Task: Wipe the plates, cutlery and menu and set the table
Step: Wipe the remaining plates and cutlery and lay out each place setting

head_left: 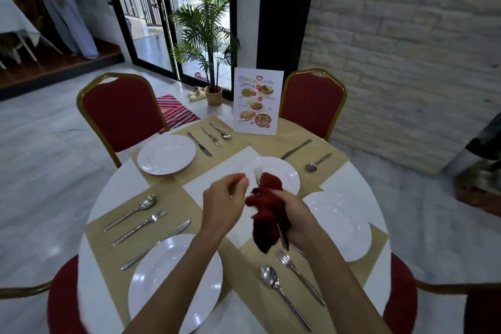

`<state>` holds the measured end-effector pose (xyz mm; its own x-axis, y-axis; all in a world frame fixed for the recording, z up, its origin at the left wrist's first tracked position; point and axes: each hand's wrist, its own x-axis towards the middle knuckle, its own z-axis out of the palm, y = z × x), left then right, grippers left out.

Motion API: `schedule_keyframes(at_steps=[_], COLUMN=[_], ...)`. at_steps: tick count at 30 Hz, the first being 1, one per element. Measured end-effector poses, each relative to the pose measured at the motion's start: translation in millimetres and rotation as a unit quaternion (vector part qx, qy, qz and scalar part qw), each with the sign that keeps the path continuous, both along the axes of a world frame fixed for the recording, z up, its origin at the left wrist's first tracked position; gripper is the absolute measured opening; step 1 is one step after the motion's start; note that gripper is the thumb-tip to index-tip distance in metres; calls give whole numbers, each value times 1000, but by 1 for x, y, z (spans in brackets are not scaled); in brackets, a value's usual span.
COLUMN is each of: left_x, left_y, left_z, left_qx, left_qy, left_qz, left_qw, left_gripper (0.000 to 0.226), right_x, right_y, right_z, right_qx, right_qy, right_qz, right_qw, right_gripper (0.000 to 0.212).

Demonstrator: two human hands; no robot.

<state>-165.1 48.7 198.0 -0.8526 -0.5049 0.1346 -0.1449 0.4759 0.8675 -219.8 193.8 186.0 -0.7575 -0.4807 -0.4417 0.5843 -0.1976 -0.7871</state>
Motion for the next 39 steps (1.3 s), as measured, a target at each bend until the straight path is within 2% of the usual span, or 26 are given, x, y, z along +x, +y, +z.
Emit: schedule_keyframes(at_steps=[4, 6, 10, 14, 18, 21, 26, 29, 31, 35, 39], left_x=[-12, -10, -13, -25, -22, -28, -45, -45, -51, -80, -116], left_y=[6, 9, -1, -34, -18, -19, -50, -26, -17, -19, 5], left_z=[9, 3, -1, 0, -13, -6, -2, -24, -31, -32, -40], left_qx=[-13, -14, 29, 102, 97, 77, 156, 160, 156, 194, 233], left_qy=[-58, -68, -64, -29, -78, -74, -14, -39, -57, -32, -46], left_qz=[-11, -22, -4, 54, -49, -62, 42, 2, -19, 41, 15], left_qw=[998, 997, 998, 993, 991, 992, 987, 986, 986, 980, 971], left_gripper=[27, 27, 32, 28, 27, 30, 26, 25, 25, 21, 11], right_x=[17, 22, 40, 56, 41, 43, 56, 45, 38, 21, -44], right_y=[0, -1, -9, -7, -14, -20, -6, -2, 7, 42, 78], right_z=[-1, -2, -2, -4, 11, 17, 3, 0, -4, -19, -29], right_qx=[58, 65, 58, 111, 133, 104, 140, 152, 149, 143, 147], right_qy=[79, 87, 81, 105, 139, 123, 132, 132, 118, 53, 14], right_qz=[45, 29, 4, 22, 6, -9, 11, 12, -2, -16, -129], right_qw=[994, 994, 995, 988, 981, 987, 981, 979, 982, 988, 981], right_gripper=[37, 30, 22, 16, 19, 18, 11, 11, 13, 27, 25])
